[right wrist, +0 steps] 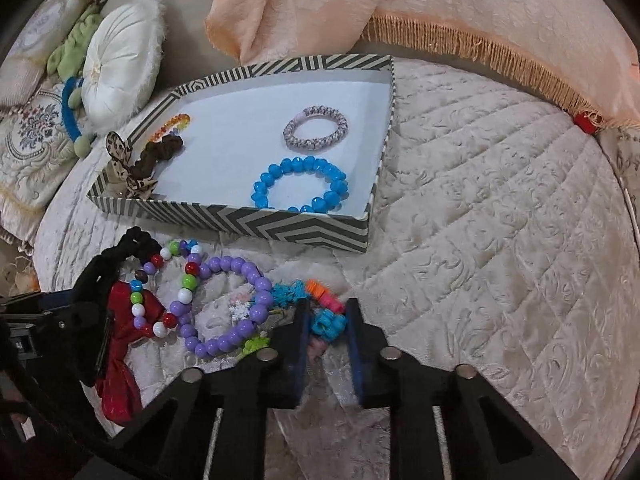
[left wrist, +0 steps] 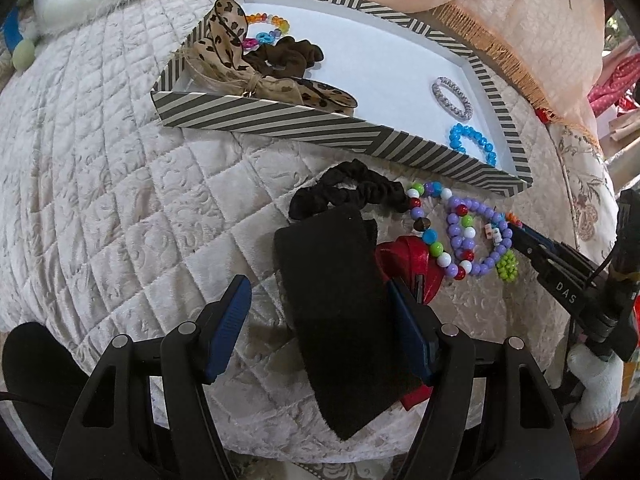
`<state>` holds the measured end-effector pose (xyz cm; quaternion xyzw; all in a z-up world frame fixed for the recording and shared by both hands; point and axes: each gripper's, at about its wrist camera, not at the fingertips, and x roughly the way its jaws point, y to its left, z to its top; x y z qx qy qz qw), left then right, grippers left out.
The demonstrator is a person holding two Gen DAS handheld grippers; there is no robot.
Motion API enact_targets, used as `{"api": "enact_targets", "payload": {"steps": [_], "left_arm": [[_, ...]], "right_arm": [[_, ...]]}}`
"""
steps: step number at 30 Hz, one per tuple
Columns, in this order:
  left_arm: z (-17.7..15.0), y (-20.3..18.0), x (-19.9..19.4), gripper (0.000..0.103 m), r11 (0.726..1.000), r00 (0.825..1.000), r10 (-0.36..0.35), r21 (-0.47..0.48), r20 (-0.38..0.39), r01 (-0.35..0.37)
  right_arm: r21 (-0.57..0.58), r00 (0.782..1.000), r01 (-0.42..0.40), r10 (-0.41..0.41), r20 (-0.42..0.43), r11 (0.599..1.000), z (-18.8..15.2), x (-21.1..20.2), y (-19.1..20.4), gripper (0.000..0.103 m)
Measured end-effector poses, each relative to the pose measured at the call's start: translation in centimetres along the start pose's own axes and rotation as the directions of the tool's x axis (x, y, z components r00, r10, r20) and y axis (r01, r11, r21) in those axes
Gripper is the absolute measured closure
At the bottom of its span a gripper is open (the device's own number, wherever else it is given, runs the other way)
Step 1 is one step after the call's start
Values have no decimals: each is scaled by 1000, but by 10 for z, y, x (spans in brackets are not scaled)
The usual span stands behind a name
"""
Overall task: Organize jewelry
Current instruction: 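Grasp the black scrunchie with the left tool while the right grasps the teal-orange bracelet, then carry the black scrunchie and teal-orange bracelet over the tray and open both tools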
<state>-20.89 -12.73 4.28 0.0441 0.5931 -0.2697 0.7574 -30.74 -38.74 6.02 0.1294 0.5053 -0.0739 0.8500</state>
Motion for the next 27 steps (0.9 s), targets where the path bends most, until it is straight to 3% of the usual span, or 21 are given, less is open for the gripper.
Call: {"api": "enact_targets", "payload": {"steps": [3, 6, 17, 27], "left_arm": [[0, 0, -3, 67, 999, 999, -26, 21, 21, 26], [-1, 4, -5, 86, 998, 999, -51, 28, 21, 50], [-2, 18, -54, 91, 996, 991, -82, 39, 104, 78], [12, 22, -88, 91, 998, 981, -23, 53, 194, 13]], "right_arm": [[31, 999, -21, 20, 35, 999, -1, -13, -6, 89], [38, 997, -31, 28, 71, 999, -2, -30, -7, 89], [12, 979, -58, 54, 199, 998, 5, -99, 0, 89], [-23, 966, -65, 68, 251, 998, 22, -123, 16, 89]]}}
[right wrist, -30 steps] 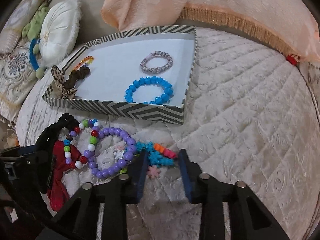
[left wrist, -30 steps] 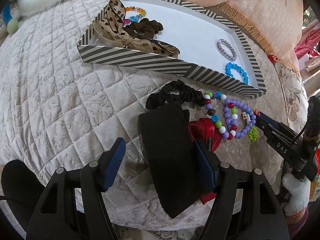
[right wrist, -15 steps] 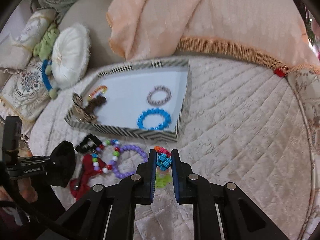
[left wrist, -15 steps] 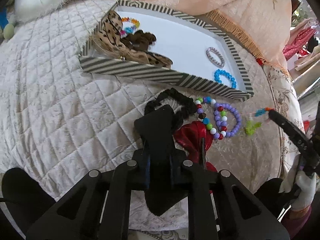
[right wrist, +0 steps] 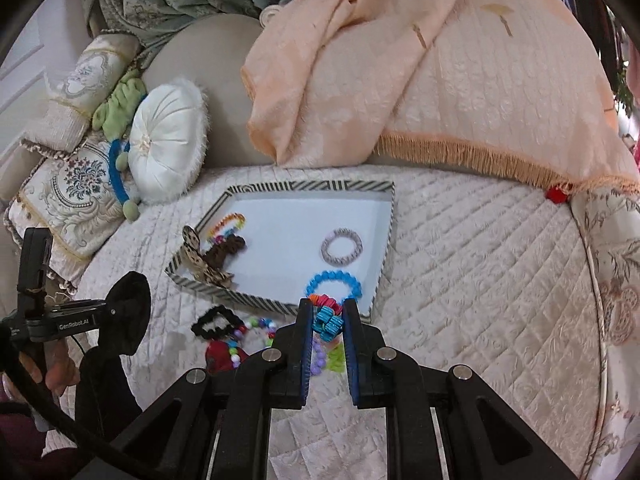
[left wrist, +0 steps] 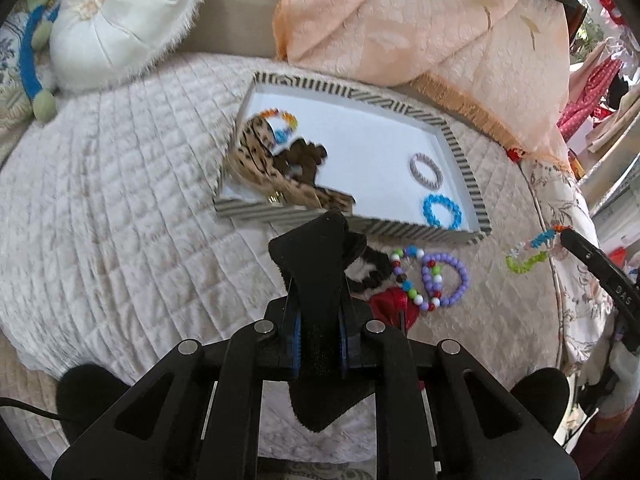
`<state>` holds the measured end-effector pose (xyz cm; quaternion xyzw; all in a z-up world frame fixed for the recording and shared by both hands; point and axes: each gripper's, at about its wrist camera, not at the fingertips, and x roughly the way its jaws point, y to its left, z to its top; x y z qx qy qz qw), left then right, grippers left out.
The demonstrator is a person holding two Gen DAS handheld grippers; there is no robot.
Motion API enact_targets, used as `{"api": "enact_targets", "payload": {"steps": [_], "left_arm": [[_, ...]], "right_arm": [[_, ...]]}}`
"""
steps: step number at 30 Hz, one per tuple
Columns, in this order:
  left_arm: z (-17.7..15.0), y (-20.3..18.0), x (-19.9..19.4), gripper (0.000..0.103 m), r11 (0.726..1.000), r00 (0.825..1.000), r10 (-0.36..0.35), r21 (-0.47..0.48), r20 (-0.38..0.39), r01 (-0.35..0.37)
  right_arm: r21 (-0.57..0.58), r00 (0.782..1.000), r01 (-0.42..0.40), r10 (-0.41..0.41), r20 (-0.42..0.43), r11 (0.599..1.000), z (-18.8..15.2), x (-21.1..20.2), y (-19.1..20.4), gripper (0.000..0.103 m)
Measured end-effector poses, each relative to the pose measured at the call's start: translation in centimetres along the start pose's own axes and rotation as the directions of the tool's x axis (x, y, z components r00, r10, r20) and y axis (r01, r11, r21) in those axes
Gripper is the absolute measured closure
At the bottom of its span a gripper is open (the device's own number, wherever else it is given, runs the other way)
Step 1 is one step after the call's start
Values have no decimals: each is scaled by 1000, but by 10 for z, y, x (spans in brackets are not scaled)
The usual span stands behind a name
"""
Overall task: Organize jewelry
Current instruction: 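Carry the black scrunchie and teal-orange bracelet over the tray and open both tools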
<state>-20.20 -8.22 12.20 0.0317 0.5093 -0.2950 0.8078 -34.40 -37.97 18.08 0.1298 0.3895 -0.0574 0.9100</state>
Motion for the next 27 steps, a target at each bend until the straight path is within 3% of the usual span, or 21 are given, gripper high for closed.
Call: {"api": "enact_targets", "payload": {"steps": [14, 27], "left_arm": [[45, -4, -1, 91, 990, 989, 120, 63, 91, -126], [98, -5, 35, 91, 984, 982, 161, 66, 99, -168]], "right_arm": [[-40, 1000, -9, 9, -6, 999, 34, 23, 16, 89], [-73, 998, -26, 22, -54, 997, 69, 76, 26, 89]]}}
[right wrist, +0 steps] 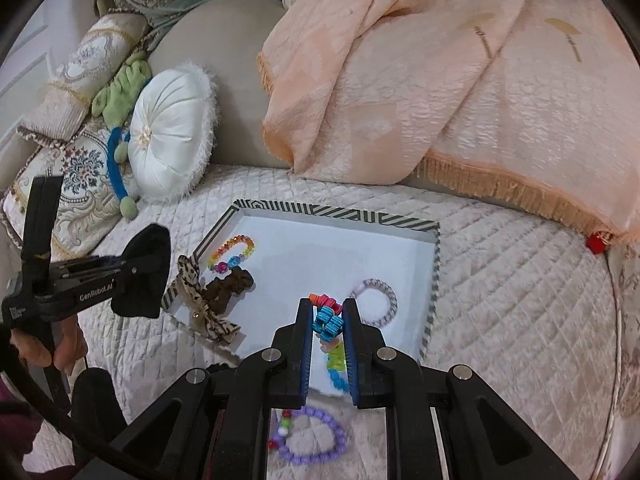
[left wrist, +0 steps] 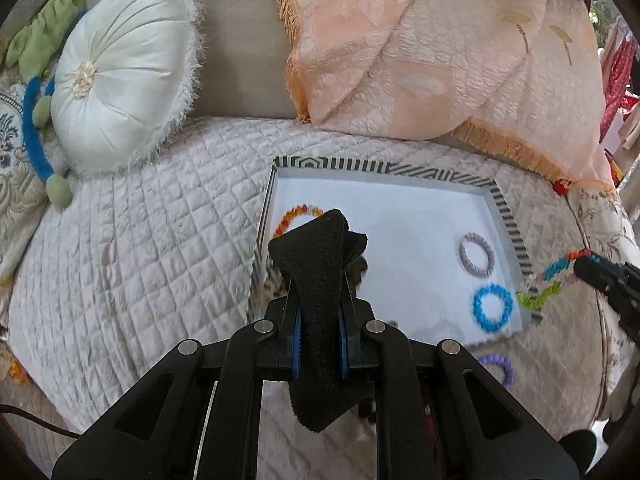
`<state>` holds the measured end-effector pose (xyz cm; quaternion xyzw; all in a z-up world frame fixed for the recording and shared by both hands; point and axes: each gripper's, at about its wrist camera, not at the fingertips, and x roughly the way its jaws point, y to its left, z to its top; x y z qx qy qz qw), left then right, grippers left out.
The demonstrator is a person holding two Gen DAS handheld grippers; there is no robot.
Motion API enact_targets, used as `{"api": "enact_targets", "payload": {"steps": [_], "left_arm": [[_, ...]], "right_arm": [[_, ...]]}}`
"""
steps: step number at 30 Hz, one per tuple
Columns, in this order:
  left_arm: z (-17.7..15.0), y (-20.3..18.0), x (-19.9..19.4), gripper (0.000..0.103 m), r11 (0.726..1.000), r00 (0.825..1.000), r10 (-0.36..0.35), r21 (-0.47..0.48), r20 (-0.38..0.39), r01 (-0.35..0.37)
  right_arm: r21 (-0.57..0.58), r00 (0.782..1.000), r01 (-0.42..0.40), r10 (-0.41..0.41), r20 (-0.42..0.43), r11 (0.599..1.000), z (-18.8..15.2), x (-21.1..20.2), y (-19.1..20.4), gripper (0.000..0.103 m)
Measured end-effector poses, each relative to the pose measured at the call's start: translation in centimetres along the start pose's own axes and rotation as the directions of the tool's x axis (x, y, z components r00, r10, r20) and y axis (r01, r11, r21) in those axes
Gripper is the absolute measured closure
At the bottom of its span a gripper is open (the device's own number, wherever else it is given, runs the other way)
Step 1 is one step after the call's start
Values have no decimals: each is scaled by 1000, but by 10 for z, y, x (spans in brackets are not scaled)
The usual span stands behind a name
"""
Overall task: Organize jewelry
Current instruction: 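Carry the black scrunchie and teal-orange bracelet over the tray and open both tools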
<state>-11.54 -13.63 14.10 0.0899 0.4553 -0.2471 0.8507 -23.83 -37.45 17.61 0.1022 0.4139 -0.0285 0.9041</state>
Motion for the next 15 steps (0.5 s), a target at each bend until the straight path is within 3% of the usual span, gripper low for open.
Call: {"api": "enact_targets", "payload": {"steps": [15], "left_arm": [[62, -3, 83, 91, 998, 998, 10, -62, -54, -13]], "right_arm": [[23, 997, -36, 37, -61, 999, 49, 89, -10, 89]]}}
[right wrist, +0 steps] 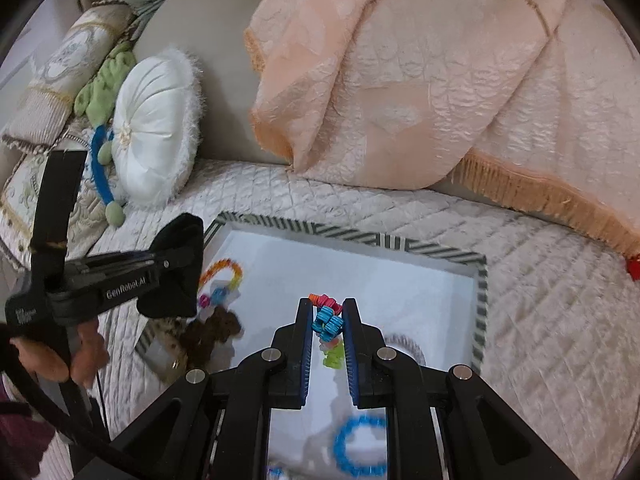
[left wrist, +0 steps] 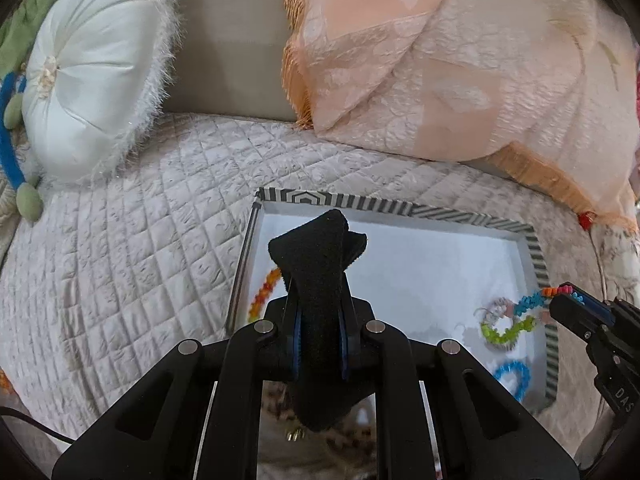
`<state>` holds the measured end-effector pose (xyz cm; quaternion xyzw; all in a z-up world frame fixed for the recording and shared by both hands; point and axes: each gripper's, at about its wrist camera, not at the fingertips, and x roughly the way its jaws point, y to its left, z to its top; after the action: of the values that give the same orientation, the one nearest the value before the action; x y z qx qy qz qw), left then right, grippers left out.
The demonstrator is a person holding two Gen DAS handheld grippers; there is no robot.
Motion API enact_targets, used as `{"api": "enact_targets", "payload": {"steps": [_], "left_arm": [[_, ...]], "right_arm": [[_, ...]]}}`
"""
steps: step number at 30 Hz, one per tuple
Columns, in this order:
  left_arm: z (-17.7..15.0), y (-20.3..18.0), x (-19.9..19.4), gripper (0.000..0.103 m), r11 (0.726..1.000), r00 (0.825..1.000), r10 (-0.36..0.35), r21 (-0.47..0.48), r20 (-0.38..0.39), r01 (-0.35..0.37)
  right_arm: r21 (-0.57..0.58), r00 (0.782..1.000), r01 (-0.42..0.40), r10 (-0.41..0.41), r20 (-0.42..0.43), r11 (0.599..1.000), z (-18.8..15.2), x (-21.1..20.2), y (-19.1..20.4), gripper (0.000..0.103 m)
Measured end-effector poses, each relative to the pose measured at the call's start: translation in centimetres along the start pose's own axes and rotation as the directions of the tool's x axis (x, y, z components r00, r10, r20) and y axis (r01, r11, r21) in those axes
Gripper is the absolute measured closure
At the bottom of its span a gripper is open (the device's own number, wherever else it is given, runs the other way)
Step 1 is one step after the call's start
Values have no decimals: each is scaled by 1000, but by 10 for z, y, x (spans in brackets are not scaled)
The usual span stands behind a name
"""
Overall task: Organize jewelry
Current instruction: 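Carry the black scrunchie and teal-orange bracelet over the tray and open both tools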
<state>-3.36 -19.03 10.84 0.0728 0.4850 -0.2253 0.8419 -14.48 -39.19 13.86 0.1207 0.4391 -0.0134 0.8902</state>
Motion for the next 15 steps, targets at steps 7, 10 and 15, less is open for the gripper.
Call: {"api": "enact_targets", "payload": {"steps": [7, 10, 15], "left_arm": [[10, 1, 39, 91, 999, 999, 30, -22, -37, -31], [11, 1, 52, 91, 999, 998, 28, -25, -52, -29], [13, -2, 66, 91, 999, 998, 1, -34, -64, -4]], "right_arm": [[56, 994, 94, -90, -70, 994, 6, 46, -38, 89], [71, 986, 151, -144, -89, 986, 2, 55, -55, 90], [86, 977, 195, -185, -104, 977, -6, 64, -66, 90]]}}
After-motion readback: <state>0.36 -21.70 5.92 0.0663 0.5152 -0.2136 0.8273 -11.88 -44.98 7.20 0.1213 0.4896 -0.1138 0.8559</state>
